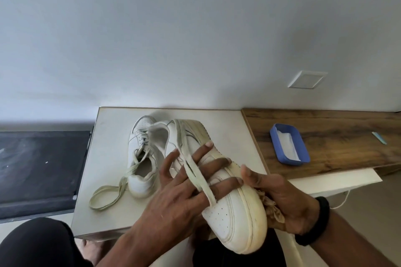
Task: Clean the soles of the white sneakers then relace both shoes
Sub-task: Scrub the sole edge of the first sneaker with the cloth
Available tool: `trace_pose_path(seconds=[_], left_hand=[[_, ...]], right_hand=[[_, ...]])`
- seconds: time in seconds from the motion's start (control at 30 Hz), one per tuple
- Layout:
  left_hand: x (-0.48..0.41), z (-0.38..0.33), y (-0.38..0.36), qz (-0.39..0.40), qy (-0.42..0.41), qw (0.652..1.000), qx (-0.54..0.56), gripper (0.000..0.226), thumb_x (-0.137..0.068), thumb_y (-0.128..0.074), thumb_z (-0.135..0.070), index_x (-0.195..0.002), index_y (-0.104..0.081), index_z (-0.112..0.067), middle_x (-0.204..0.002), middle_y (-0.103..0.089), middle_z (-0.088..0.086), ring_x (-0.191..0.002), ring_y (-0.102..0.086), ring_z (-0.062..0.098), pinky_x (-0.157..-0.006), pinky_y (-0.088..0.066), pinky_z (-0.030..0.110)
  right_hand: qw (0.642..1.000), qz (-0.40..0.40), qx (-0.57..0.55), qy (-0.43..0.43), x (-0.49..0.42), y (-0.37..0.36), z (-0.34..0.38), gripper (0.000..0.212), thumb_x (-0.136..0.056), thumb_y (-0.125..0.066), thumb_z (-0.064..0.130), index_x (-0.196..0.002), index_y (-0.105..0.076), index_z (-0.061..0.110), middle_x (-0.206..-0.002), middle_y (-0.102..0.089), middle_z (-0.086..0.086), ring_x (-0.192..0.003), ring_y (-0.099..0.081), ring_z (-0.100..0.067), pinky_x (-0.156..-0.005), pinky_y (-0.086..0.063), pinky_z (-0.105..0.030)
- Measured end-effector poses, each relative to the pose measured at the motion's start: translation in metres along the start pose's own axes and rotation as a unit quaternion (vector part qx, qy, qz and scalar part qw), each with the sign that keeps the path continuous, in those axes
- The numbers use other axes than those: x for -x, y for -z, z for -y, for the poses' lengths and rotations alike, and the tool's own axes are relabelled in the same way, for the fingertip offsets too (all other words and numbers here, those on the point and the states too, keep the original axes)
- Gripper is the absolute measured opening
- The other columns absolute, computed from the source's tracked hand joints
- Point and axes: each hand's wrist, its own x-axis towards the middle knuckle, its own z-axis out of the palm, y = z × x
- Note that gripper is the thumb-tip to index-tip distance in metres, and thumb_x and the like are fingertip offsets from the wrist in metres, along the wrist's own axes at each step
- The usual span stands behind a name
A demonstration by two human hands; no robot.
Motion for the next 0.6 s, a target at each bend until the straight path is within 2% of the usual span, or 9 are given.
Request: trace_pose_path(seconds=[0.07, 0.13, 0.27, 0.33, 0.37, 0.43, 0.47, 0.5, 0.6], left_hand=[[-0.002, 0.002, 0.002, -0.007, 0.021, 1.0, -0.003, 0.057, -0.095, -0.067, -0.046, -0.146, -0.042, -0.053, -0.163, -0.034, 0.001, -0.162, -0.01, 0.026, -0.115, -0.023, 0.062], [-0.004, 0.006, 0.005, -0.013, 0.041, 0.999, 0.0, 0.063, -0.092, -0.064, -0.05, -0.148, -0.036, -0.056, -0.168, -0.019, 0.008, -0.162, -0.002, 0.028, -0.118, -0.018, 0.059], [-0.002, -0.004, 0.009, 0.013, 0.086, 0.99, 0.113, 0.094, -0.078, -0.077, -0.03, -0.159, -0.029, -0.028, -0.175, 0.005, 0.015, -0.161, 0.005, 0.04, -0.12, -0.017, 0.072], [-0.001, -0.007, 0.013, 0.013, 0.141, 0.957, 0.255, 0.099, -0.077, -0.069, -0.025, -0.163, -0.021, -0.014, -0.176, 0.006, 0.01, -0.162, 0.007, 0.035, -0.126, -0.016, 0.063], [-0.005, -0.008, 0.017, 0.01, 0.191, 0.917, 0.349, 0.098, -0.077, -0.062, -0.027, -0.164, -0.019, -0.013, -0.177, 0.001, 0.004, -0.163, 0.002, 0.027, -0.129, -0.02, 0.051], [-0.014, -0.007, 0.03, -0.051, 0.294, 0.783, 0.545, 0.078, -0.086, -0.057, -0.028, -0.159, -0.033, -0.016, -0.173, -0.024, -0.003, -0.16, -0.022, 0.017, -0.115, -0.044, 0.029], [-0.021, -0.005, 0.033, -0.08, 0.353, 0.708, 0.606, 0.065, -0.093, -0.057, -0.031, -0.155, -0.039, -0.018, -0.167, -0.038, -0.003, -0.154, -0.037, 0.016, -0.106, -0.051, 0.026], [-0.026, -0.005, 0.033, -0.084, 0.383, 0.652, 0.649, 0.062, -0.097, -0.057, -0.036, -0.155, -0.04, -0.022, -0.161, -0.048, -0.004, -0.148, -0.047, 0.015, -0.105, -0.052, 0.029], [-0.027, -0.008, 0.037, -0.065, 0.426, 0.603, 0.671, 0.065, -0.095, -0.064, -0.046, -0.154, -0.045, -0.026, -0.146, -0.064, 0.003, -0.134, -0.061, 0.024, -0.106, -0.052, 0.048]], right_hand=[[0.996, 0.074, 0.042, -0.023, -0.004, 0.007, 0.007, 0.066, -0.084, -0.074, 0.052, -0.131, -0.065, 0.007, -0.138, -0.059, -0.017, -0.136, -0.048, -0.037, -0.117, -0.034, -0.052], [0.995, 0.063, 0.074, -0.009, -0.007, 0.008, 0.006, 0.074, -0.078, -0.078, 0.057, -0.132, -0.065, 0.007, -0.14, -0.059, -0.021, -0.134, -0.052, -0.04, -0.116, -0.033, -0.06], [0.998, 0.013, 0.028, 0.052, -0.017, -0.001, -0.001, 0.06, -0.079, -0.078, 0.05, -0.127, -0.07, 0.014, -0.135, -0.063, -0.02, -0.128, -0.059, -0.038, -0.114, -0.037, -0.06], [0.997, -0.003, 0.002, 0.076, -0.02, -0.009, -0.001, 0.052, -0.078, -0.075, 0.049, -0.121, -0.074, 0.018, -0.13, -0.068, -0.016, -0.121, -0.065, -0.033, -0.107, -0.047, -0.052], [0.996, -0.024, 0.011, 0.085, -0.021, -0.014, -0.001, 0.053, -0.074, -0.076, 0.053, -0.117, -0.076, 0.022, -0.126, -0.07, -0.014, -0.115, -0.068, -0.03, -0.1, -0.051, -0.048], [0.988, -0.066, 0.069, 0.125, -0.023, -0.022, -0.004, 0.068, -0.059, -0.083, 0.067, -0.116, -0.075, 0.029, -0.122, -0.072, -0.014, -0.107, -0.068, -0.035, -0.091, -0.049, -0.05], [0.982, -0.083, 0.084, 0.15, -0.025, -0.026, -0.006, 0.076, -0.054, -0.085, 0.07, -0.119, -0.072, 0.033, -0.122, -0.071, -0.014, -0.11, -0.065, -0.043, -0.074, -0.022, -0.05], [0.977, -0.093, 0.087, 0.171, -0.028, -0.029, -0.009, 0.078, -0.053, -0.086, 0.07, -0.122, -0.068, 0.038, -0.121, -0.071, -0.013, -0.116, -0.06, -0.051, -0.093, -0.019, -0.085], [0.966, -0.092, 0.12, 0.208, -0.032, -0.042, -0.02, 0.08, -0.059, -0.086, 0.06, -0.132, -0.057, 0.046, -0.115, -0.075, -0.002, -0.115, -0.06, -0.048, -0.097, -0.042, -0.075]])
